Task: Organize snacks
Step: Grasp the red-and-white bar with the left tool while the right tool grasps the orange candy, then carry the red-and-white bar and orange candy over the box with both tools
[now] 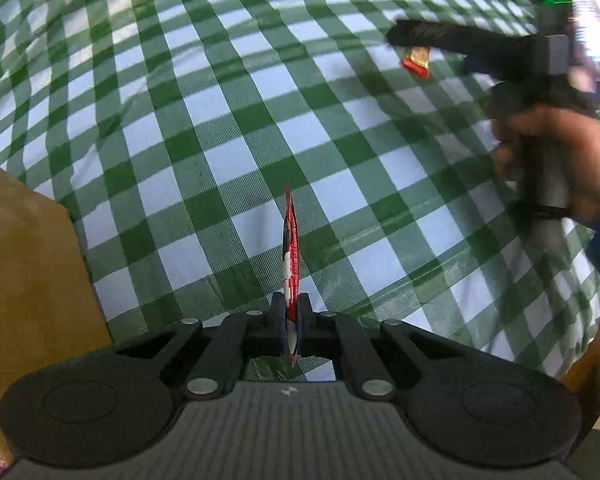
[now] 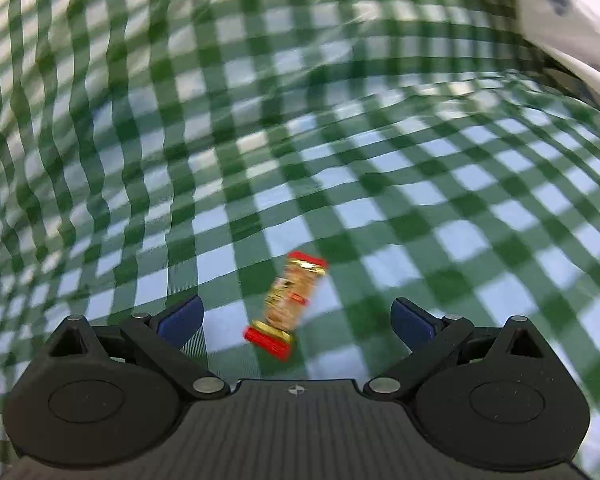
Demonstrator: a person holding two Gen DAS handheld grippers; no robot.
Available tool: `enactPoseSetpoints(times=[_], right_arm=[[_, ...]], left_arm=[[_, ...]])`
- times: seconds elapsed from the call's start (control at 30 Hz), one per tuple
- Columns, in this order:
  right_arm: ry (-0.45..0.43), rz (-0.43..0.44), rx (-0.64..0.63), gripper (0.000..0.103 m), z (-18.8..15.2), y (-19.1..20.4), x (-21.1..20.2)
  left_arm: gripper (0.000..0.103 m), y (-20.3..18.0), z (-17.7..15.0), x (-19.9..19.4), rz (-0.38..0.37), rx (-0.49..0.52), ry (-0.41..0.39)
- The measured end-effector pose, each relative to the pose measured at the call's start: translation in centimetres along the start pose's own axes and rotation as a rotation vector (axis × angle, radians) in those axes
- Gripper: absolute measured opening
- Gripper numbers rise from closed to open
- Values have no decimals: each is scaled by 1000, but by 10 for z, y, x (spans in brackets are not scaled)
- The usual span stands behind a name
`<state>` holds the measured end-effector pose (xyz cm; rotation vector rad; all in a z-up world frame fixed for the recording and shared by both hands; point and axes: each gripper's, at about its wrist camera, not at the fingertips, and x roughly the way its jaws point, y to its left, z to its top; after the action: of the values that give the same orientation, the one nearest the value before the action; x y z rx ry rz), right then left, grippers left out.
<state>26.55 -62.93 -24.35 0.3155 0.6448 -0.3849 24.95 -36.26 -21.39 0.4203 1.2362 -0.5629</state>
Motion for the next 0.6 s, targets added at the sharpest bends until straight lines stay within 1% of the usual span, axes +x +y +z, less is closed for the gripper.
enactPoseSetpoints(times=[0.03, 0.07, 0.1, 0.13, 0.17, 0.23, 0.27, 0.33, 0.43, 0.53, 0.6], right_arm=[[11, -20, -24, 96, -2, 3, 6], [-10, -61, -80, 91, -5, 10, 7], [-27, -99, -147, 59, -8, 17, 6], [-35, -97, -183, 22, -9, 19, 2], [-15, -81, -185, 20, -9, 19, -2], [15, -91, -153, 19, -10, 14, -18], [9, -99, -141, 18, -12, 11, -32], [-10, -88, -112, 18, -18, 7, -67], [-33, -55, -73, 18, -36, 7, -134], [-57, 3, -43, 18, -60, 16, -208], [-71, 51, -32, 18, -79, 30, -254]], left_arm=[[5, 0, -2, -4, -4, -7, -7], [5, 1, -3, -9, -12, -19, -14], [5, 3, -5, -14, -21, -31, -21], [5, 3, -6, -19, -26, -42, -30], [5, 0, -8, -26, -29, -48, -43], [5, -2, -14, -43, -29, -56, -73], [5, -2, -17, -52, -30, -64, -86], [5, -1, -27, -73, -43, -88, -111], [5, 1, -49, -107, -49, -123, -145], [5, 2, -78, -145, -21, -133, -188], [5, 6, -101, -171, 0, -144, -221]])
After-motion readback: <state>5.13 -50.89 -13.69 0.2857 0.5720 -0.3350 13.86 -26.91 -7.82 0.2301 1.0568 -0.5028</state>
